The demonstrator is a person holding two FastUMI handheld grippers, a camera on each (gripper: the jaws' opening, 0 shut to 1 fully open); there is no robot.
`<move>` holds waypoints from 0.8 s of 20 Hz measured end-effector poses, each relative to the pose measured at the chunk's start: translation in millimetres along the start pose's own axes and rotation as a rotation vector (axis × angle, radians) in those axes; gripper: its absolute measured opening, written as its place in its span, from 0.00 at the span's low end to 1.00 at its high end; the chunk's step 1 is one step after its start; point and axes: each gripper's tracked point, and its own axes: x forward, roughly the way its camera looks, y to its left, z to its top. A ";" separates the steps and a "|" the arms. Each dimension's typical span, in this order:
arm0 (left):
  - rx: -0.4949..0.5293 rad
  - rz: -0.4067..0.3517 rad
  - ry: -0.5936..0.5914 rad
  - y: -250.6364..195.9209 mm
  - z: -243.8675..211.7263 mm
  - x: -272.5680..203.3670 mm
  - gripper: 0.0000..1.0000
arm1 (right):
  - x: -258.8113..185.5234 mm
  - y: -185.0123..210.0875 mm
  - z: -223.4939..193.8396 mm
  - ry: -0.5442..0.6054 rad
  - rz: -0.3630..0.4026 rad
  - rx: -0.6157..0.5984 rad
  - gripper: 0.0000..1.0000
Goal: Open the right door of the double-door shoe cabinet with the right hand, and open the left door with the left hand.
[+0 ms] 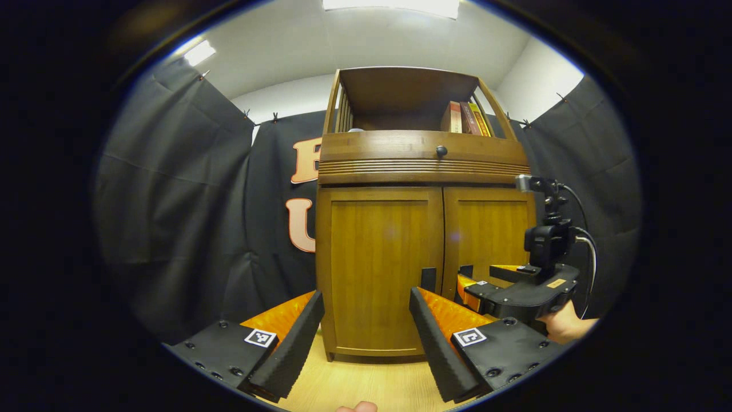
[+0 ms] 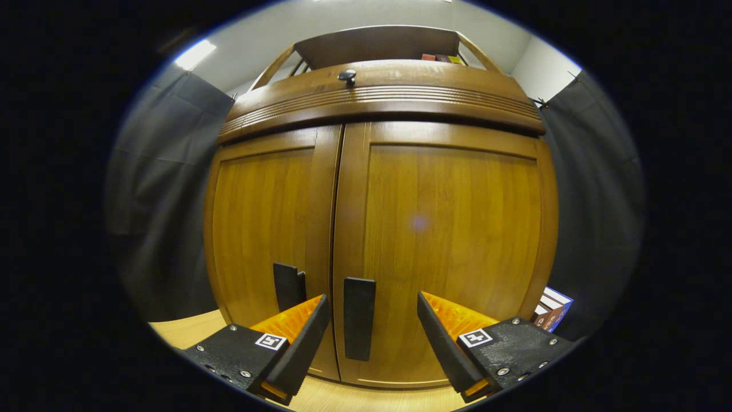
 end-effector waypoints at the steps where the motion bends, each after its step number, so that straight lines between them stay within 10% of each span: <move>1: -0.003 0.002 -0.002 2.1 0.9 -0.2 0.95 | 5.6 -1.8 -4.7 0.006 -0.013 -0.006 0.94; 12: -0.006 0.029 -0.026 4.2 1.5 2.1 0.97 | 30.2 -8.3 -23.8 0.029 -0.065 0.026 0.96; 14: -0.003 0.026 -0.028 3.4 2.3 1.6 0.98 | 31.8 -8.1 -25.9 0.035 -0.075 0.032 0.73; 16: -0.001 0.025 -0.030 2.7 3.0 1.7 0.98 | 31.7 -4.6 -28.2 0.039 -0.070 0.052 0.78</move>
